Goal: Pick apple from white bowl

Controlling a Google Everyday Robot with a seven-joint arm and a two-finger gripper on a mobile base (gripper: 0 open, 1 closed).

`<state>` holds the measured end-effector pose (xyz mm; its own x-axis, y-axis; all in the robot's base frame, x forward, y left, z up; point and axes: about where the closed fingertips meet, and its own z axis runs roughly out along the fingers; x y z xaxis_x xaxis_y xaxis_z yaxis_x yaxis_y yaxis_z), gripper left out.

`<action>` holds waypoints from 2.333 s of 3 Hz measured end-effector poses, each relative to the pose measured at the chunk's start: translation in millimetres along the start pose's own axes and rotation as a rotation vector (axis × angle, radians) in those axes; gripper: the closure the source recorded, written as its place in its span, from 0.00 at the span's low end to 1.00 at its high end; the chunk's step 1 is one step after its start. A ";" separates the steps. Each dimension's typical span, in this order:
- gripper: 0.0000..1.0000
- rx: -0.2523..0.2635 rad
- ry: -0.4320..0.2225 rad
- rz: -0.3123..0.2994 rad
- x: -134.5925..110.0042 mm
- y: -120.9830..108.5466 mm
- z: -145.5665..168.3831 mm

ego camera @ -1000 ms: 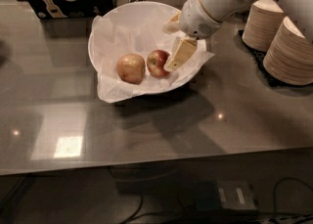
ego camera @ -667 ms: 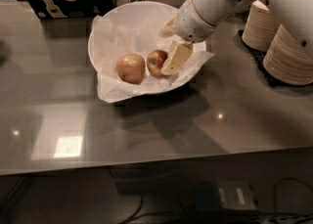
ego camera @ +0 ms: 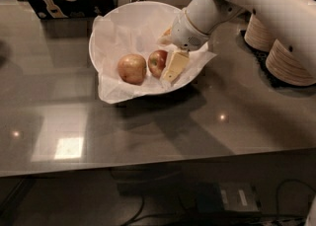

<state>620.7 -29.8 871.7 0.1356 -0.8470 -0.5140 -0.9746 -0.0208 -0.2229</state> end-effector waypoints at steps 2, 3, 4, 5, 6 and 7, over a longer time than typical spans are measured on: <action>0.25 -0.030 0.004 0.005 -0.3 2.7 19.7; 0.44 -0.039 0.004 0.016 0.4 3.2 25.9; 0.67 -0.039 0.004 0.016 0.4 3.2 25.9; 0.90 -0.039 0.004 0.016 0.4 3.2 25.9; 1.00 -0.034 -0.005 0.021 0.0 3.8 22.9; 1.00 0.006 -0.052 0.018 -12.0 5.2 -4.9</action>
Offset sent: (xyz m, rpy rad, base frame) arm 0.0021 0.0152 -0.0265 -0.0071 0.0469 0.0080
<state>613.1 -22.3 880.8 0.1270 -0.8186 -0.5601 -0.9759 -0.0021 -0.2181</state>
